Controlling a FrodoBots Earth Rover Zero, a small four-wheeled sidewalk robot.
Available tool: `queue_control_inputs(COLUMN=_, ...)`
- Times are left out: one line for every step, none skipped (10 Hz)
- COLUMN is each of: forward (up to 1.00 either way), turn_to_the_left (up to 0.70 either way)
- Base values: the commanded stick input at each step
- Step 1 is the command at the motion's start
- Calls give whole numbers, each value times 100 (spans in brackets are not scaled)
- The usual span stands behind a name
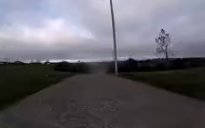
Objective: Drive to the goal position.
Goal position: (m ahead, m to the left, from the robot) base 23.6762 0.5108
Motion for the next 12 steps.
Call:
queue_control_inputs(forward=85, turn_to_the_left=0)
queue_control_inputs(forward=85, turn_to_the_left=-30)
queue_control_inputs(forward=85, turn_to_the_left=-32)
queue_control_inputs(forward=85, turn_to_the_left=-33)
queue_control_inputs(forward=85, turn_to_the_left=0)
queue_control_inputs(forward=85, turn_to_the_left=0)
queue_control_inputs(forward=85, turn_to_the_left=-5)
queue_control_inputs(forward=85, turn_to_the_left=-20)
queue_control_inputs(forward=85, turn_to_the_left=0)
queue_control_inputs(forward=85, turn_to_the_left=0)
queue_control_inputs(forward=85, turn_to_the_left=0)
queue_control_inputs(forward=85, turn_to_the_left=0)
